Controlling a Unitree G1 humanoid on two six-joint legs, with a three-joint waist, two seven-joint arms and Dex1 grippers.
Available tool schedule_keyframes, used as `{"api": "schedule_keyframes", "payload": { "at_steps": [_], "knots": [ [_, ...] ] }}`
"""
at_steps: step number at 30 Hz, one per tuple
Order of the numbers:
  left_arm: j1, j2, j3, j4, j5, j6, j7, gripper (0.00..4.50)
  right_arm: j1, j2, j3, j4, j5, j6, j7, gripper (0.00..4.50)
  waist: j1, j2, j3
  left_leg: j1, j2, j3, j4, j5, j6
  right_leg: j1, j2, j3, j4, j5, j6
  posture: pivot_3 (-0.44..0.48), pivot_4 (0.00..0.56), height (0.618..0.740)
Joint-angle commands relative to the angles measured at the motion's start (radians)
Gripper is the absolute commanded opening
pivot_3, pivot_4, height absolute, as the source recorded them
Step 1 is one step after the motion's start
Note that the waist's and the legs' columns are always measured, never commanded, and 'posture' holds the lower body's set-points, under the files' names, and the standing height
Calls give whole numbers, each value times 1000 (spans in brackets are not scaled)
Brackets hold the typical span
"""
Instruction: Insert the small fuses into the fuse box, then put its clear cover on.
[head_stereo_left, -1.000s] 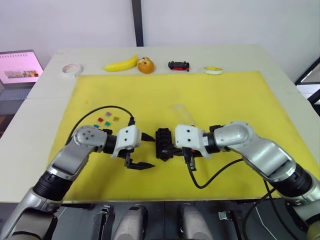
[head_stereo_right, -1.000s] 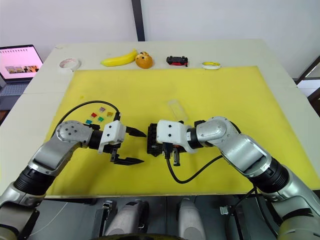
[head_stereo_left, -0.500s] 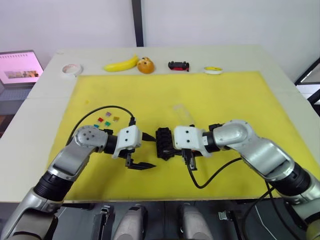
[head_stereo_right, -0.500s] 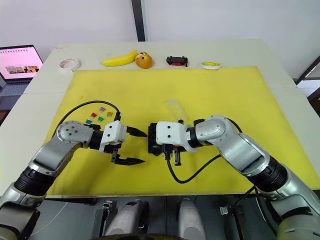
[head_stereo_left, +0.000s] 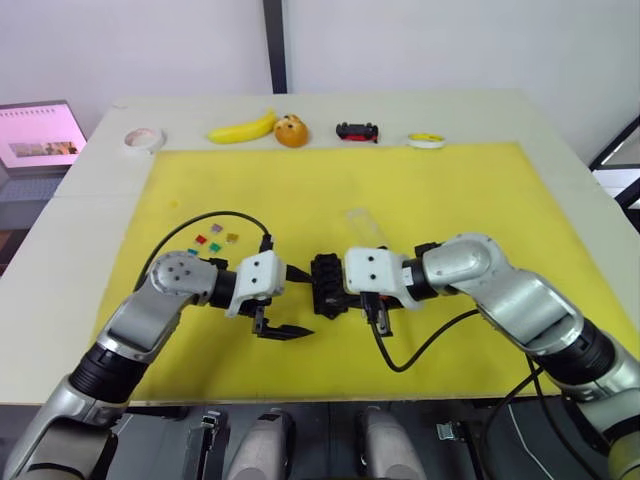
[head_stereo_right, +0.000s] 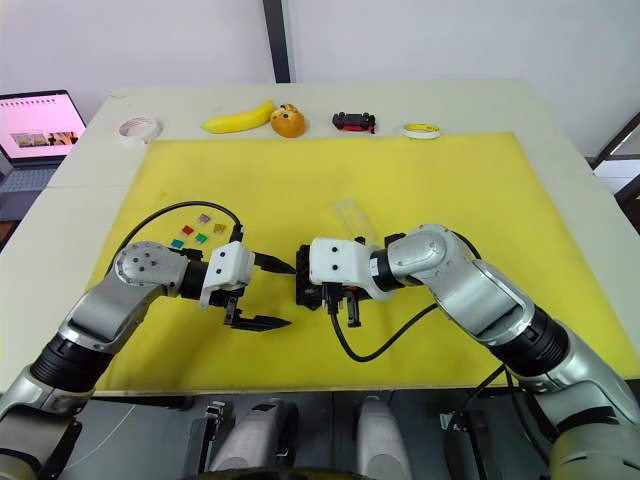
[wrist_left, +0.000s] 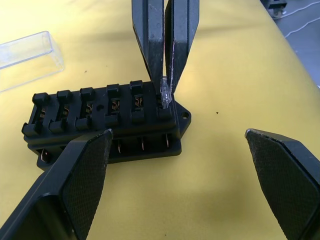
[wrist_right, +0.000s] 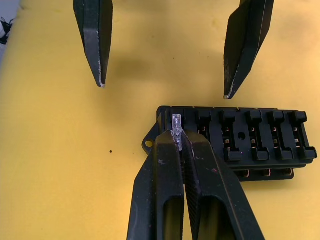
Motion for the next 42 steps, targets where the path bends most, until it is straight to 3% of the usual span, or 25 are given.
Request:
{"api": "schedule_keyframes", "payload": {
  "at_steps": [1,3,4,8,13,17,20,23,42],
  "knots": [
    [2,-1,9,-38,1,0,5,4472,-20,3,1,-6,-22,-6,6,0,0,0,0,0,0,0,0,0,0,0,0,0,0,0,0,0,150,740],
    [4,-2,9,-42,1,2,8,4472,-17,13,-22,-16,2,13,10,0,0,0,0,0,0,0,0,0,0,0,0,0,1,0,0,0,150,740],
    [5,-2,10,-43,1,2,9,4500,-16,16,-32,-21,14,22,12,695,0,0,0,0,0,0,0,0,0,0,0,0,1,0,0,0,150,740],
    [7,0,12,-42,3,1,10,4500,-19,21,-96,-27,44,36,1,2484,0,0,0,0,0,0,1,0,0,0,0,0,1,0,0,0,150,740],
    [5,0,17,-39,3,0,7,4500,25,22,-196,-23,113,31,3,2484,1,0,0,0,0,0,1,0,0,0,0,0,1,0,0,0,150,740],
    [10,-2,28,-50,-14,12,8,4500,105,120,-313,43,202,-39,-29,2484,-2,0,0,0,0,0,1,0,0,0,0,0,1,0,0,0,150,740],
    [30,5,34,-85,-20,25,12,4500,161,179,-352,109,246,-83,-23,1589,-1,0,0,0,0,1,1,0,0,0,0,1,2,0,0,0,150,740],
    [45,9,38,-117,-21,43,22,4500,203,206,-349,147,258,-125,-13,112,0,0,0,0,0,1,1,0,0,0,0,1,2,0,0,0,150,740],
    [21,4,38,-97,-9,59,30,4500,252,177,-232,177,171,-140,-25,44,-1,0,-1,1,0,0,1,0,0,0,0,1,3,0,0,0,150,740]
  ]
}}
